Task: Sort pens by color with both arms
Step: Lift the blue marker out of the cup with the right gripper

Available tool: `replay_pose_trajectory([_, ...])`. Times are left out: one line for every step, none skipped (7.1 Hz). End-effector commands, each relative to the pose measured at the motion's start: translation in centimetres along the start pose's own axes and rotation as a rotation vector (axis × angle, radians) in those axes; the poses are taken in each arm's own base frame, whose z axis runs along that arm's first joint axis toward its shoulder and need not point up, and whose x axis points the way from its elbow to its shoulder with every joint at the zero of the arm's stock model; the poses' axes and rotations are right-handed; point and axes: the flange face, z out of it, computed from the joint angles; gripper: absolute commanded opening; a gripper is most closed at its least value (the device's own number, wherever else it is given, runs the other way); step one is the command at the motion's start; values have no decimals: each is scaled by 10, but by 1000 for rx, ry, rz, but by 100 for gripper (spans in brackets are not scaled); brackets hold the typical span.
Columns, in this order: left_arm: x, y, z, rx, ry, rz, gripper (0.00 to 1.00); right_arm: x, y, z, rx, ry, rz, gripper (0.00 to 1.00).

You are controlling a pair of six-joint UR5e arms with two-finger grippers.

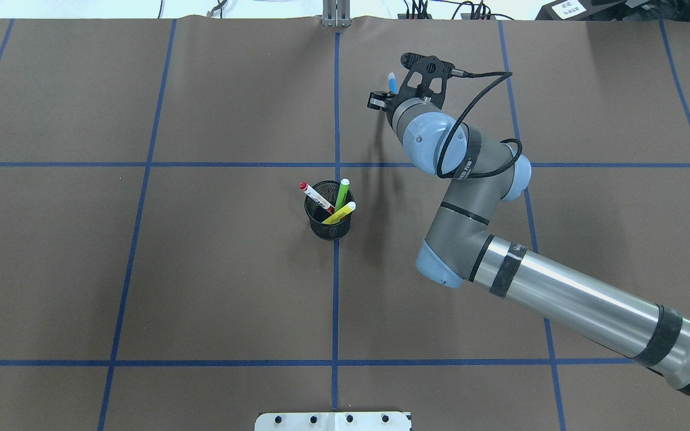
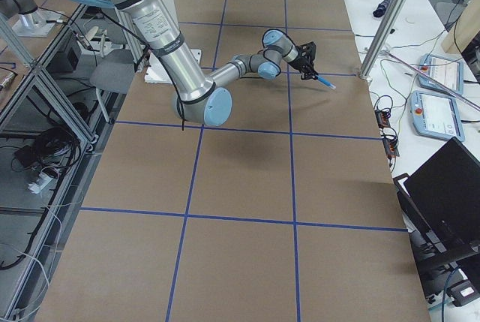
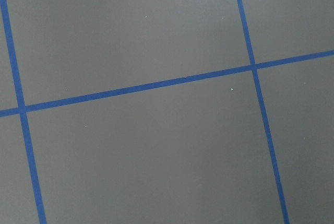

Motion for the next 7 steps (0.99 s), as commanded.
replay_pose_trajectory([-1, 0, 1, -2, 0, -3, 100, 0, 22, -4, 1, -9, -13, 0])
replay_pose_trajectory([-1, 0, 2, -4, 1, -1, 100, 5, 23, -3, 1, -9, -13, 19])
replay_pose_trajectory([2, -3, 2, -2, 2, 5, 100, 9, 25, -3, 0, -8, -4, 99])
replay_pose_trajectory([6, -5, 6, -11, 0, 10, 100, 17, 35, -13, -12, -19, -9, 100])
replay_pose_trajectory([17, -11, 12, -19, 5, -30, 100, 17, 36, -30, -23, -51, -7, 100])
replay_pose_trajectory([54, -39, 9, -4, 16, -115, 100, 10, 33, -46, -55, -86, 2, 100])
replay_pose_trajectory([94, -54, 25, -28, 32, -177, 100, 27, 26, -72, -85, -124, 13, 100])
